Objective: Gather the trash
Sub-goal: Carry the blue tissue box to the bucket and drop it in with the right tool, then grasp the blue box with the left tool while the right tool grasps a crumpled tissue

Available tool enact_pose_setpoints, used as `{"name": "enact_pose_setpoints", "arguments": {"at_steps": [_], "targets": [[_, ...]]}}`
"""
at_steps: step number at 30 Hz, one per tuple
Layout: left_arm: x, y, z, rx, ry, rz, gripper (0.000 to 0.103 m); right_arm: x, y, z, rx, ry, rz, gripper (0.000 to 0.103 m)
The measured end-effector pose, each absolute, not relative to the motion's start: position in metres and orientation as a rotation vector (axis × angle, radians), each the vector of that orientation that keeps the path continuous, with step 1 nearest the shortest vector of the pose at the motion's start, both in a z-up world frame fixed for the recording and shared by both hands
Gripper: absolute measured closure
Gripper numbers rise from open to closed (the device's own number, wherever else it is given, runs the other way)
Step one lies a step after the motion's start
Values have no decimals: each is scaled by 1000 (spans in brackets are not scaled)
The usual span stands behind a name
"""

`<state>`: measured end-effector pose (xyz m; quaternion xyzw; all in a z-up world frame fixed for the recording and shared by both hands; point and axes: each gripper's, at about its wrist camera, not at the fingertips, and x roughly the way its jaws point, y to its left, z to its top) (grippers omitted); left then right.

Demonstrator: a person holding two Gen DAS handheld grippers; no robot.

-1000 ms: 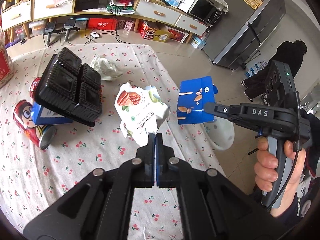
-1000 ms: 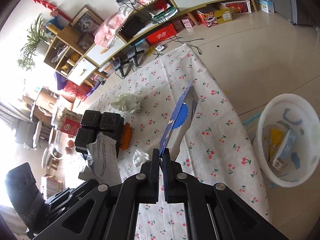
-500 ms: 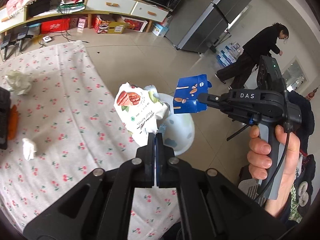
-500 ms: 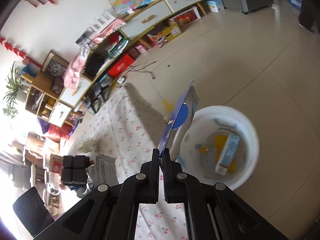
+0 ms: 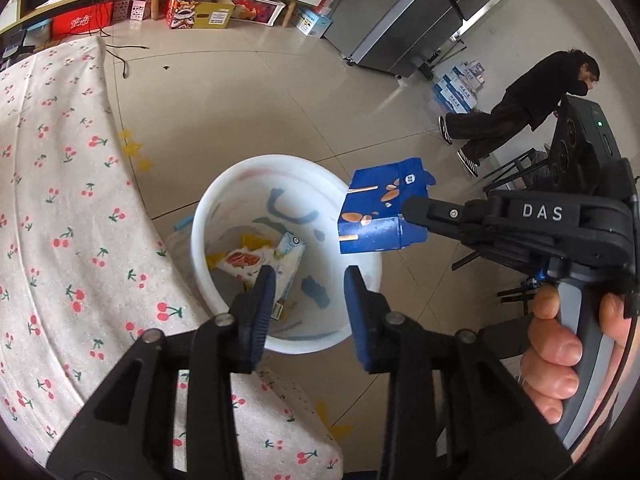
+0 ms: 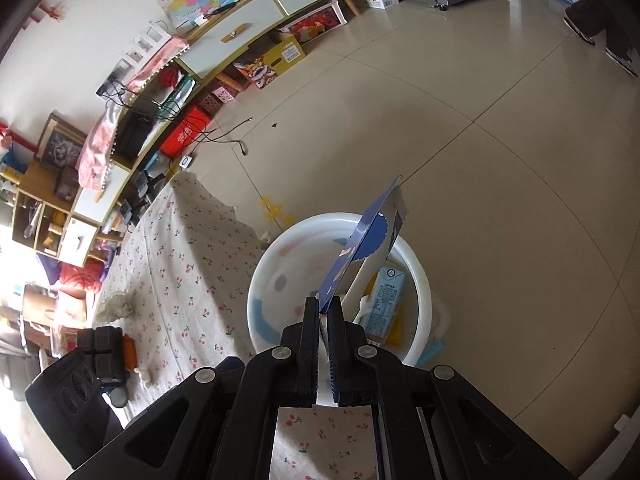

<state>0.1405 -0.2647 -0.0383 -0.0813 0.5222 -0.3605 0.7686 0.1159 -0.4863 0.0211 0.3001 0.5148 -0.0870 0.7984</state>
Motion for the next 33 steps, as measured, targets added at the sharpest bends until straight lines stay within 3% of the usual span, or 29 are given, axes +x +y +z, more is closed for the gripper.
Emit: {"name": "enact_pose_setpoints", "arguments": {"at_steps": [6, 7, 8, 10, 21, 25, 27, 29, 33], "targets": [[127, -236, -32, -153, 1124, -725, 67, 131, -479, 17, 611, 1114, -140, 95], [127, -229, -31, -154, 1120, -715, 67, 135, -473, 17, 597, 1126, -121, 85], [126, -223, -30, -155, 1119, -706, 66, 138, -468, 16, 583, 1142, -114, 67], [125, -208, -27, -158, 1116, -676, 66, 138, -463, 17, 560, 1148, -136, 49], [133, -123, -9, -138, 1108, -445, 63, 134, -447, 30, 581, 1116, -119, 47], [137, -84, 8, -146, 1074, -357, 62, 136, -414, 42, 577, 1100, -27, 39], [138, -61, 20, -154, 1051, -317, 58, 138, -389, 47, 552, 1100, 33, 37], [143, -34, 32, -156, 1028, -270, 46, 142, -364, 50, 519, 1107, 82, 36], [145, 14, 43, -121, 998, -148, 43, 150, -315, 49, 427, 1133, 143, 36]]}}
